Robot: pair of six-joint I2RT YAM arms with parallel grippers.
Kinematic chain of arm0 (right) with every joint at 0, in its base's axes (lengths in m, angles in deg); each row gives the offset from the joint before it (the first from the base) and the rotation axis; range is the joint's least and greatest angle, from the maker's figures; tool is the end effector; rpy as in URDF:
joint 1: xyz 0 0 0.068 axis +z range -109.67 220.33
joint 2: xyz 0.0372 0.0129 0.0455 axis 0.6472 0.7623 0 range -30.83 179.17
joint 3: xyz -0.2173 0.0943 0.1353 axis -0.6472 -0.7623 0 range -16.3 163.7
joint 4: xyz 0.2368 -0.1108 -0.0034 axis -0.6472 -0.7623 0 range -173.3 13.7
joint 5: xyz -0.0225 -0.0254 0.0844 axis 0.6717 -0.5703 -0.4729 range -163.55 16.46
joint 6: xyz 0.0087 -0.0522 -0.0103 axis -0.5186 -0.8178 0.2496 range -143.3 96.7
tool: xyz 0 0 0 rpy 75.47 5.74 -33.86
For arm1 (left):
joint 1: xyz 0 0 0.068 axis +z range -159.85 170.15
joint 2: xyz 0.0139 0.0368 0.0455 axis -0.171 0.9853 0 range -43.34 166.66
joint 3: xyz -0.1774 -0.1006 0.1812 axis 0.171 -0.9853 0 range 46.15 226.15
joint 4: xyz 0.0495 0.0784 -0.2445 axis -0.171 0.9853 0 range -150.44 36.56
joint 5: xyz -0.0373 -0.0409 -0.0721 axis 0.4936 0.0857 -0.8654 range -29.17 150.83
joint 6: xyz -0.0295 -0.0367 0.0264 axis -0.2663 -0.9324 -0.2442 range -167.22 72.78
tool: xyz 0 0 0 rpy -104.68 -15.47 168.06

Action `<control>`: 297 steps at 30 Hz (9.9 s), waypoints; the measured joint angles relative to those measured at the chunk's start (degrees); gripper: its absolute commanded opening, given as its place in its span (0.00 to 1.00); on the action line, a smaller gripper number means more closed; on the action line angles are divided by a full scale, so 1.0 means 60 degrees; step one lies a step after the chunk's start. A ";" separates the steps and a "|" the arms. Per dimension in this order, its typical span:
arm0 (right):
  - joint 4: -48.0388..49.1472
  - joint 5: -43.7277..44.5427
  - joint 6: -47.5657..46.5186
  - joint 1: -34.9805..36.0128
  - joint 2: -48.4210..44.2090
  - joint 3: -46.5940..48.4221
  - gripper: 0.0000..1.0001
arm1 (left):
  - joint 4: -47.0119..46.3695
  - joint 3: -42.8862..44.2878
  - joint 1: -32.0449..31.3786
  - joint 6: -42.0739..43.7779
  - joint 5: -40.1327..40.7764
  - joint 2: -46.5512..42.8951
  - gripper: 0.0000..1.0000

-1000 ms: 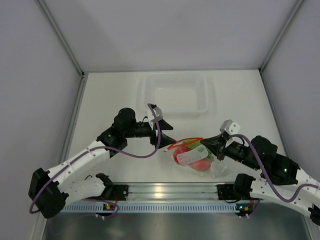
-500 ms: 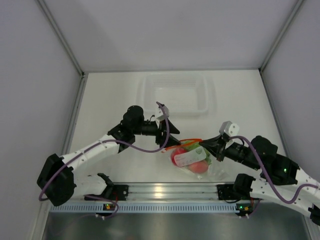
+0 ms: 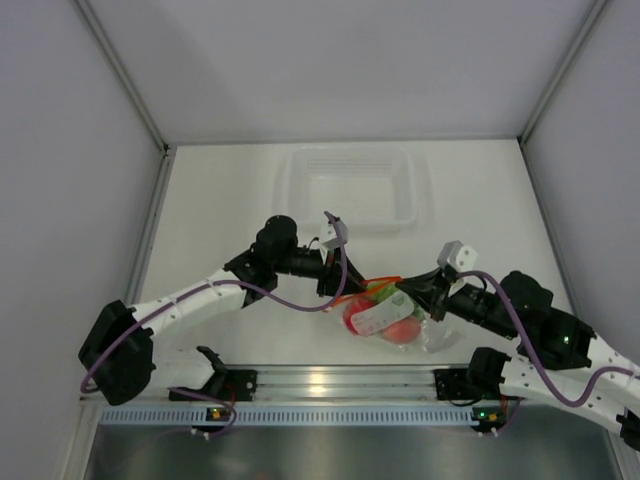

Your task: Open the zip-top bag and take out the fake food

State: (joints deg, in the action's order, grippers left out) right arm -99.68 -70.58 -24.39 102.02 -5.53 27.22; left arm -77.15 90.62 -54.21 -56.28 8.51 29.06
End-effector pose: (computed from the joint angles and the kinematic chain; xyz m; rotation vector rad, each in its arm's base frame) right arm 0.0512 0.0911 0.3501 -0.8594 1.4865 0.7531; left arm 0.1795 -0.2151 0.2847 1.2320 1.4885 -1.4477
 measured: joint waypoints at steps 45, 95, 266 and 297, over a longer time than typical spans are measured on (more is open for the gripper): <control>0.1508 0.3424 0.7337 0.0135 0.6058 0.1887 0.78 | 0.6277 0.1086 -0.0306 -0.4244 1.1846 -0.3938 0.00; 0.1639 0.1508 0.5421 -0.2557 0.5472 -0.0058 0.23 | 0.5417 0.0404 -0.0554 -0.5705 1.2692 -0.3399 0.00; 0.2528 -0.1519 0.5705 -0.4178 0.7147 0.0554 0.60 | 0.1927 -0.2197 -0.1268 -0.7796 1.2655 -0.2841 0.00; 0.7297 0.3439 1.0925 -0.0852 1.1340 -0.0710 0.65 | 0.1920 -0.2087 -0.1268 -0.8342 1.2069 -0.2794 0.00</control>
State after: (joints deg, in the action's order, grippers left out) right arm -55.90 -49.95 41.16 96.91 62.51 22.96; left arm -65.63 78.10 -61.81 -106.33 80.93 12.29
